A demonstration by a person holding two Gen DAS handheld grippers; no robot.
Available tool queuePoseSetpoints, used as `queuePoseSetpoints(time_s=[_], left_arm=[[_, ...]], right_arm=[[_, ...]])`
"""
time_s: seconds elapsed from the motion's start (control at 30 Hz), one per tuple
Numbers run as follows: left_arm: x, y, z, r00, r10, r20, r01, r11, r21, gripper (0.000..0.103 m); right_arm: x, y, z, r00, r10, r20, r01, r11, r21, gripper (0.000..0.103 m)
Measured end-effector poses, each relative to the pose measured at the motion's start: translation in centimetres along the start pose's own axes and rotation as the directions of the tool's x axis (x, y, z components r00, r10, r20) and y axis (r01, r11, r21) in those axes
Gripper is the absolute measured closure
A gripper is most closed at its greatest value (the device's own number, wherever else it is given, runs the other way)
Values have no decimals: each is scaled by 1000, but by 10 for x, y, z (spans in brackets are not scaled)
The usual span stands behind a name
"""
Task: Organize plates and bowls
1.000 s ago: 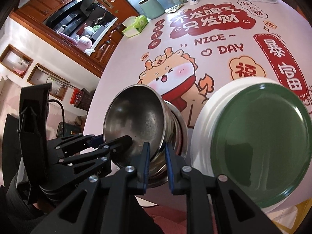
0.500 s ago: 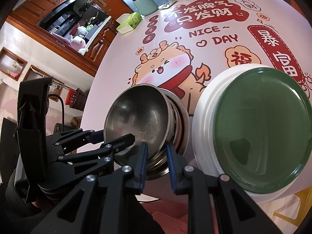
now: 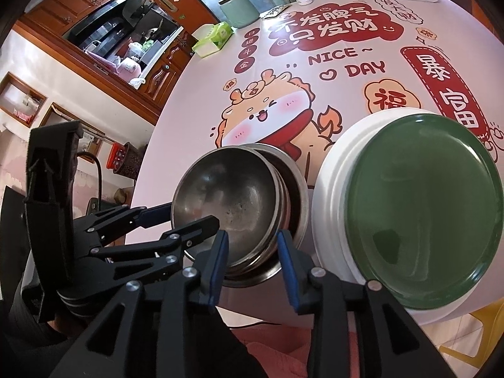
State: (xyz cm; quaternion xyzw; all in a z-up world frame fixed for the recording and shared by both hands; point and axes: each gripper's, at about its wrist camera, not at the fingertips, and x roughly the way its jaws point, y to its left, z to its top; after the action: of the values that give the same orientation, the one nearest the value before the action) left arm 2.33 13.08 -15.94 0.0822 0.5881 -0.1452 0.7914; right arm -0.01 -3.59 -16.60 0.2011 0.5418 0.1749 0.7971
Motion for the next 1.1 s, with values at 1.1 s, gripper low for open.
queuePoseSetpoints(time_s=[1.1], left_arm=[[18, 52, 13, 998, -60, -21, 55, 981, -187, 35]], right_arm=[[20, -35, 10, 997, 69, -41, -60, 978, 197, 47]])
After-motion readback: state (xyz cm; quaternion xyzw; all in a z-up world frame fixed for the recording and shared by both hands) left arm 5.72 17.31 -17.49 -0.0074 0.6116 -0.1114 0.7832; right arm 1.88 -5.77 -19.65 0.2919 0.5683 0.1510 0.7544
